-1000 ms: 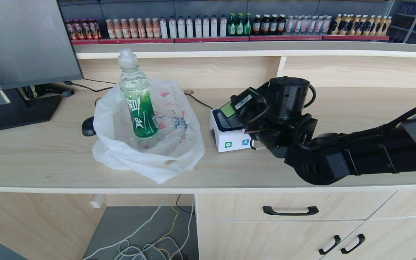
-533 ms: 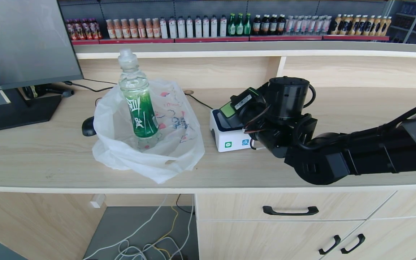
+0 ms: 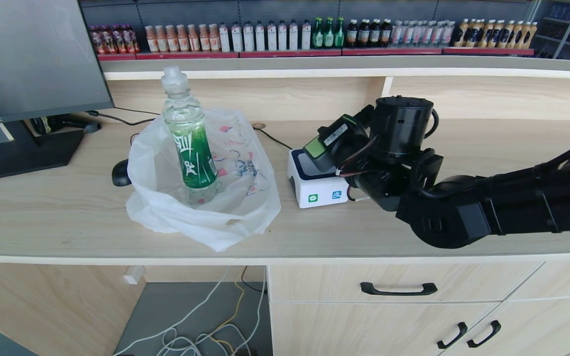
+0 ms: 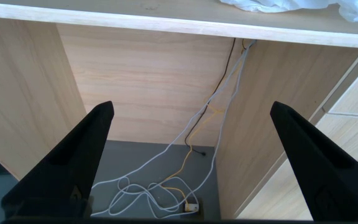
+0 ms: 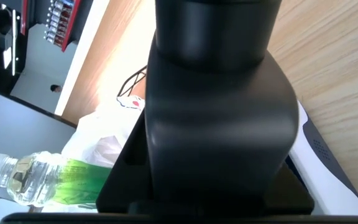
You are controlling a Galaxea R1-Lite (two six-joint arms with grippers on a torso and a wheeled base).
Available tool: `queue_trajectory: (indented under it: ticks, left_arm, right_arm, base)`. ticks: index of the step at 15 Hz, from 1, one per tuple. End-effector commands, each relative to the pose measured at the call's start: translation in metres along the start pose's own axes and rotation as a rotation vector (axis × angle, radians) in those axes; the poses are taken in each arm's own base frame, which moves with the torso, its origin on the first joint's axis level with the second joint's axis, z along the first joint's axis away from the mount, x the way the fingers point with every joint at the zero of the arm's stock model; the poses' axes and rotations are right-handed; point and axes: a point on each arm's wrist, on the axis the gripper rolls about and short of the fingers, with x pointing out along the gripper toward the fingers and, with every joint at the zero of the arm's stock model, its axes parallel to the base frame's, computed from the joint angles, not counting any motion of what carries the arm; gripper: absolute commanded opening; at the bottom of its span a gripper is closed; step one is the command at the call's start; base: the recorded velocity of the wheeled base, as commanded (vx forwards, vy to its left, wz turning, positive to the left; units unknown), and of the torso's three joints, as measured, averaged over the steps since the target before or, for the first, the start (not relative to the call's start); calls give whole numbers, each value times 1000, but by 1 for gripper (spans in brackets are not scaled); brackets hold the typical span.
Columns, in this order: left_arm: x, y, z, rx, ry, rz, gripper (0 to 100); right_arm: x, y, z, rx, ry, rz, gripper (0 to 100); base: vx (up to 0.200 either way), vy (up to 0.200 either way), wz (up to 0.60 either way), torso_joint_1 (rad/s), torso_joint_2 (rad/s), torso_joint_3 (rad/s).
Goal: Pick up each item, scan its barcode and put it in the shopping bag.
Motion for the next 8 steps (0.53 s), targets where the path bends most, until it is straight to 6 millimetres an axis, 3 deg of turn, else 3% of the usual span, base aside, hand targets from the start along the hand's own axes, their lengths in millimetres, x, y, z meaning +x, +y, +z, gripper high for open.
queue_trajectory:
  ticks: [1, 5, 8]
  left_arm:
    - [0, 0, 0, 0, 0, -1, 100]
    - [0, 0, 0, 0, 0, -1, 100]
    - [0, 0, 0, 0, 0, -1, 100]
  right_arm:
    - [-11, 14, 16, -14, -34, 43, 0]
    - [-32, 37, 32, -101, -87, 87, 0]
    - [-60, 51, 59, -196, -273, 42, 0]
  base:
    - [0, 0, 0, 0, 0, 0]
    - [0, 0, 0, 0, 0, 0]
    - [0, 0, 0, 0, 0, 0]
